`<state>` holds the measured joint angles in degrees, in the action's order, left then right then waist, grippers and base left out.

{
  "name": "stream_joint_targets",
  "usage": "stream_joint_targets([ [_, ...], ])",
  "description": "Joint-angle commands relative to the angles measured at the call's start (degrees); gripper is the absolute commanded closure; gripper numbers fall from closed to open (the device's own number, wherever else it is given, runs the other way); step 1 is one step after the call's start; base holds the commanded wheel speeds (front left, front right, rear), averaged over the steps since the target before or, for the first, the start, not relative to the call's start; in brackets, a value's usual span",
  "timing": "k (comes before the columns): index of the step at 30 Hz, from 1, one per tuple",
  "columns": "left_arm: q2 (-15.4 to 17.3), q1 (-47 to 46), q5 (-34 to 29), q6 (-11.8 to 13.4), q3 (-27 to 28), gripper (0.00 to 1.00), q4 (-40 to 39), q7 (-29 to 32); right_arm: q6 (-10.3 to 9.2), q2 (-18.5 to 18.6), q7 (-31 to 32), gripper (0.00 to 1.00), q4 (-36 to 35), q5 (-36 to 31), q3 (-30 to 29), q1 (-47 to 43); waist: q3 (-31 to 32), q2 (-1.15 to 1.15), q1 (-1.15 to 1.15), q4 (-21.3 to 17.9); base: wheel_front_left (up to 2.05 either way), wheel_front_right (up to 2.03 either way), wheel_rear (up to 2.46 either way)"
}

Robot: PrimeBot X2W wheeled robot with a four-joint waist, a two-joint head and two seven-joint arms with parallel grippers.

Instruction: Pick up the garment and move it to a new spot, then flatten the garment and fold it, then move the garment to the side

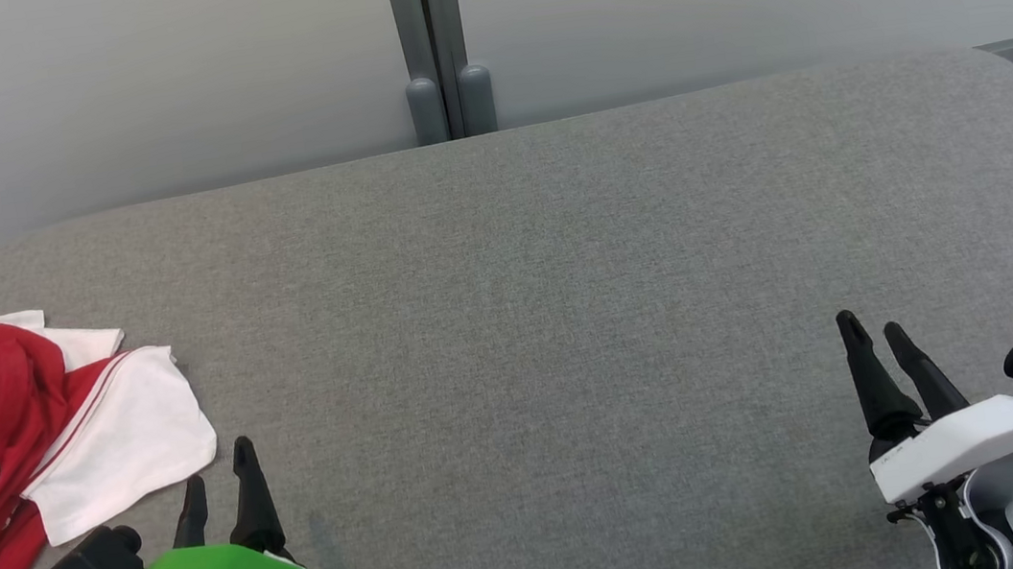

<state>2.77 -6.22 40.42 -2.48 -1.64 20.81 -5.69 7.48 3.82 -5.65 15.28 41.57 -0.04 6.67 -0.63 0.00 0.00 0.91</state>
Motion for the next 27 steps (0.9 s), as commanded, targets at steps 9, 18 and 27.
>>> stream_joint_targets([
  [9, 0.3, -1.9, -7.0, 1.0, -0.8, 0.0, 0.2, -1.9, 0.01, -0.2, -1.9, 0.0, -0.2, -8.0, 0.5, 0.5, -0.2, 0.0, 0.0, 0.1, 0.0, 0.0, 0.0],
  [18, 0.4, -2.5, -13.4, 1.2, -2.2, 0.0, -0.5, -3.3, 0.01, -0.4, -3.3, 0.0, -0.2, -14.1, 1.1, 1.7, -0.3, 0.0, 0.0, 0.4, 0.0, 0.0, 0.0],
  [27, 0.7, -3.0, -18.9, 0.7, -3.9, 0.0, 1.1, -4.5, 0.01, -0.7, -4.6, 0.0, -0.5, -19.1, 1.1, 2.3, -0.3, 0.0, 0.0, 0.4, 0.0, 0.0, 0.0],
])
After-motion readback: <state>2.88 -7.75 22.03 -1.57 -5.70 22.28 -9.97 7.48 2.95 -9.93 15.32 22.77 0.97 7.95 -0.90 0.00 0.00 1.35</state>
